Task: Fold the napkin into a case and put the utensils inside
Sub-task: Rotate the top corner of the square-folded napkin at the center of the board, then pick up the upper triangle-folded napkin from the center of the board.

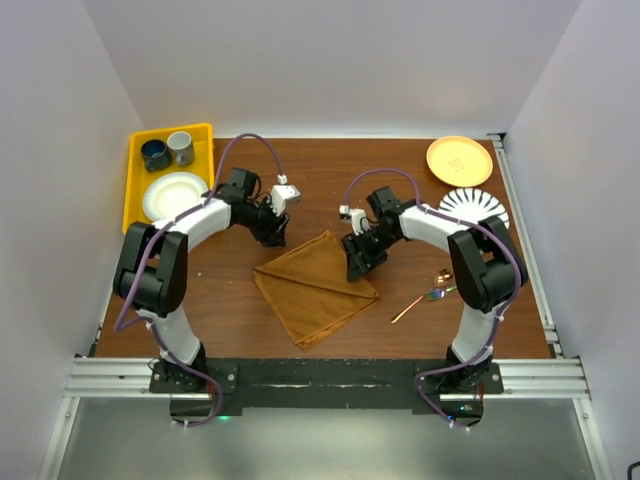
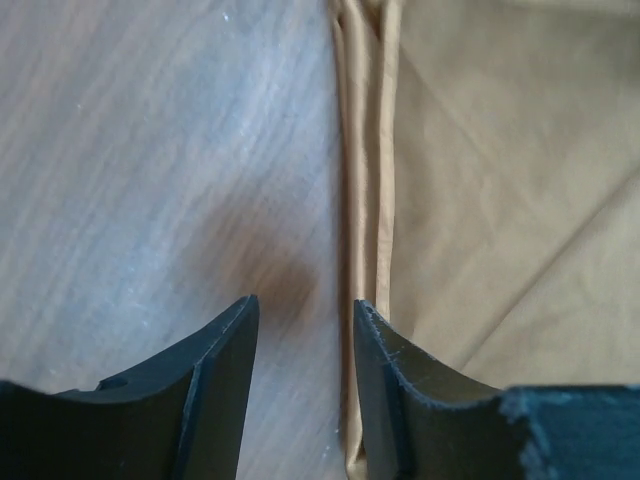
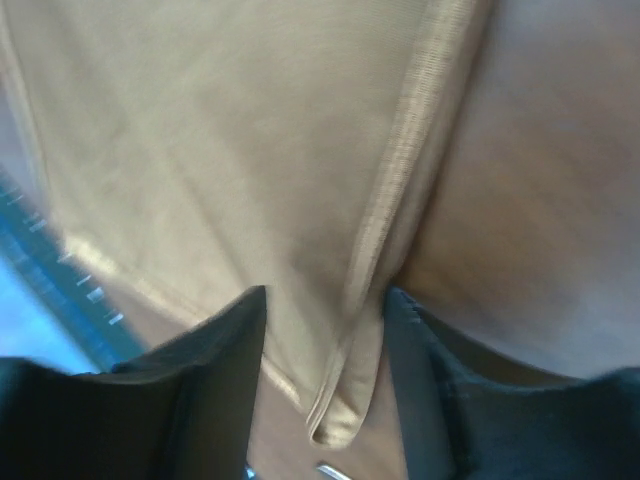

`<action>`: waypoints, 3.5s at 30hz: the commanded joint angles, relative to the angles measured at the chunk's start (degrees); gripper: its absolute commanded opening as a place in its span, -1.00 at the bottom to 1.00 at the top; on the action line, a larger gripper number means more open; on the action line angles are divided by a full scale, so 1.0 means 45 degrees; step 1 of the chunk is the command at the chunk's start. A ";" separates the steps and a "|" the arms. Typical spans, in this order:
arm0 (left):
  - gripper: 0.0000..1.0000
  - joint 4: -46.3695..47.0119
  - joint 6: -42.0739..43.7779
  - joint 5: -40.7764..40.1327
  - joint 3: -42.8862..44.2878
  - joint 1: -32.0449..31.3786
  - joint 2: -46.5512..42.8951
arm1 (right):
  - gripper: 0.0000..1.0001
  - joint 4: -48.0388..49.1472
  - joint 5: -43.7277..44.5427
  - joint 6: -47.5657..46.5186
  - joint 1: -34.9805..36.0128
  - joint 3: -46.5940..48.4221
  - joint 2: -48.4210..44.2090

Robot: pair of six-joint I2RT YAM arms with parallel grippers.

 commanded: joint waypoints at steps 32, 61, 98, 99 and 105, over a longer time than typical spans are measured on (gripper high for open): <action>0.29 -0.1496 0.1853 0.2966 -0.2963 0.2676 -0.4660 | 0.04 0.0381 -0.1004 -0.3001 0.2422 0.0559 -0.3015; 0.48 0.1589 -0.7797 0.8146 -0.5267 0.6643 -0.1787 | -0.11 0.2784 0.3508 -0.5835 0.9968 -0.0085 -0.1416; 0.52 0.2098 -0.8247 0.8243 -0.5600 0.7014 -0.1729 | -0.52 0.3019 0.4584 -0.6617 1.0594 -0.0281 -0.0244; 0.52 0.2098 -0.8247 0.8263 -0.5600 0.7014 -0.1690 | -0.58 0.3000 0.4584 -0.6617 1.0594 -0.0281 -0.0282; 0.52 0.2137 -0.8228 0.8263 -0.5619 0.7015 -0.1671 | -0.87 0.2512 0.4584 -0.6636 1.0614 -0.0125 -0.0750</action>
